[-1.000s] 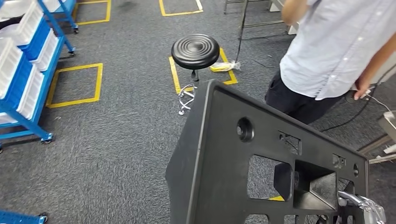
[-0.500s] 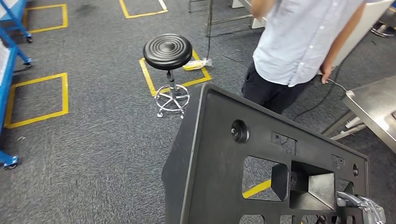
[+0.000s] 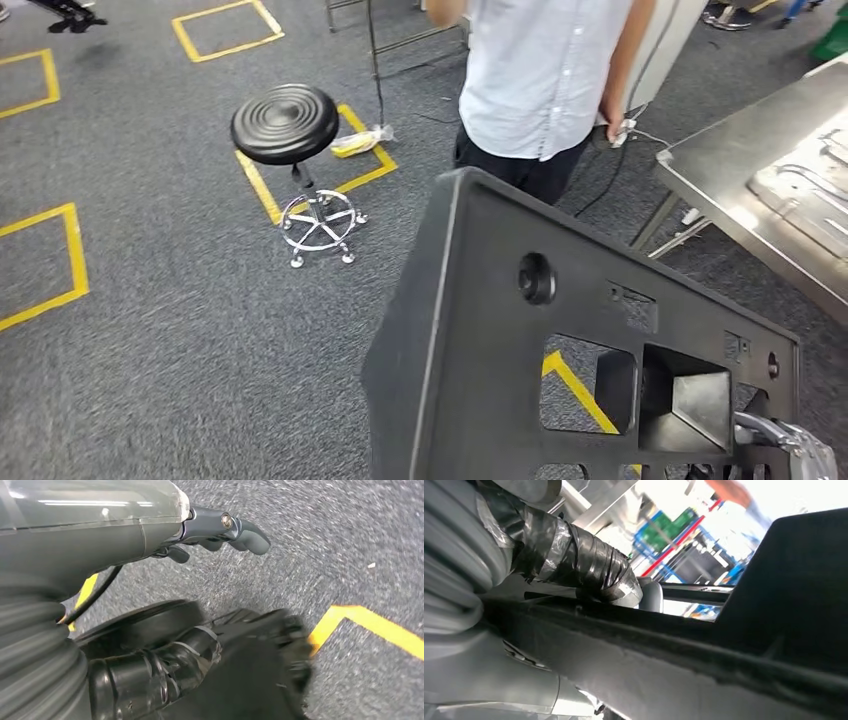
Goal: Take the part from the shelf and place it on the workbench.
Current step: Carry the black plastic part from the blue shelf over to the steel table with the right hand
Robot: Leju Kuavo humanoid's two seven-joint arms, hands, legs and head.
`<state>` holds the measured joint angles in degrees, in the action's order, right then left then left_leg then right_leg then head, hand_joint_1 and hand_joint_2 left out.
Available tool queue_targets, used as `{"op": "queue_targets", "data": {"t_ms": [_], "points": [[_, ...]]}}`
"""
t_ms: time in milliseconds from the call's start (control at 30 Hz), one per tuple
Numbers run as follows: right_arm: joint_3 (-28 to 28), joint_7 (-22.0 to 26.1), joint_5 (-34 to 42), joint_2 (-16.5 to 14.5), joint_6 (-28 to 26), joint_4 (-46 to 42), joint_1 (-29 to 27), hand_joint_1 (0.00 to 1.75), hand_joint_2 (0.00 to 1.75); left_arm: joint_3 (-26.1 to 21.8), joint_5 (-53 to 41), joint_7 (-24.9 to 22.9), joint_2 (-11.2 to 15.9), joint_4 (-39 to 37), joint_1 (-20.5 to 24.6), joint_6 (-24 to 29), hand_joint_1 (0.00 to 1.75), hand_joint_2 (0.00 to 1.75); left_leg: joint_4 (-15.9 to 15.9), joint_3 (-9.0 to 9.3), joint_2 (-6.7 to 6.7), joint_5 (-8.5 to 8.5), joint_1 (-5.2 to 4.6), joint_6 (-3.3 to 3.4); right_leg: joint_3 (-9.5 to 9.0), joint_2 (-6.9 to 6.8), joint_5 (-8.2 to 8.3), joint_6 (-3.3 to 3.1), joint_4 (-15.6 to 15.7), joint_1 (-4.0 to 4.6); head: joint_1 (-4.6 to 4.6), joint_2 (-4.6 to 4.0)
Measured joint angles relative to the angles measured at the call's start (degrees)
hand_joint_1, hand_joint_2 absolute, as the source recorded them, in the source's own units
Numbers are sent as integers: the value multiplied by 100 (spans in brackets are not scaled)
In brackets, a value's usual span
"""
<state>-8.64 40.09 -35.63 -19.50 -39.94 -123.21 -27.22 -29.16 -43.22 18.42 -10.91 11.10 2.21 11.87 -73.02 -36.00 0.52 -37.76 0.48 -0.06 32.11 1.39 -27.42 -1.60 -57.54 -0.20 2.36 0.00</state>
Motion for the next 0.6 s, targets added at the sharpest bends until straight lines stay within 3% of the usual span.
{"op": "queue_targets", "data": {"t_ms": [33,67,100,167,233,300,367,433,500,533,600], "points": [[-1,0,-20,0,1,0,-3,175,175,-5,-1,0,4,0,-8,-3,0,175,0,-22,-6,91,8,-10,-2,86,-5,6,-14,-2,1,0],[-2,0,-37,0,1,0,-6,175,175,-11,-3,1,8,0,-12,-6,0,175,212,54,-23,284,17,-15,-5,172,-14,18,-36,-6,0,0],[-3,0,-48,0,1,0,-8,175,175,-18,-5,2,11,0,-12,-7,0,175,586,202,-86,519,30,-14,-4,251,-30,38,-68,-12,0,0],[-6,0,-54,0,1,0,-8,175,175,-35,-9,8,13,0,-8,-9,0,175,1214,460,-317,768,49,5,31,380,-68,97,-145,-9,2,0],[-8,0,-64,1,1,-2,-11,175,175,-46,-13,19,16,0,-1,-15,0,175,1389,532,-420,767,37,56,82,482,-73,167,-181,-11,4,0],[-12,0,-91,1,1,-6,-21,175,175,-56,-19,33,22,0,8,-21,0,175,1422,548,-305,800,31,132,110,533,-62,232,-187,-32,3,0],[-16,2,-119,1,0,-11,-29,175,175,-67,-26,44,26,0,5,-22,0,175,1476,572,-174,833,47,204,212,300,-206,292,-406,-26,8,0],[-17,2,-130,2,-1,-14,-29,175,175,-78,-31,47,28,0,-8,-23,0,175,1498,582,-34,835,50,241,519,-6,-543,347,-1040,-22,11,0],[-25,1,-130,2,1,-13,-29,175,175,-89,-34,44,34,0,-21,-23,0,175,1495,587,118,815,45,247,833,-85,-749,381,-1644,-43,10,0],[-32,1,-129,2,1,-13,-31,175,175,-92,-38,43,37,0,-24,-23,0,175,1494,598,192,801,44,244,866,-100,-697,385,-1692,-50,10,0],[-52,1,-129,2,1,-13,-33,175,175,-96,-46,42,39,0,-20,-23,0,175,1495,649,326,764,42,227,599,-184,-331,355,-1161,-47,10,0]]}}
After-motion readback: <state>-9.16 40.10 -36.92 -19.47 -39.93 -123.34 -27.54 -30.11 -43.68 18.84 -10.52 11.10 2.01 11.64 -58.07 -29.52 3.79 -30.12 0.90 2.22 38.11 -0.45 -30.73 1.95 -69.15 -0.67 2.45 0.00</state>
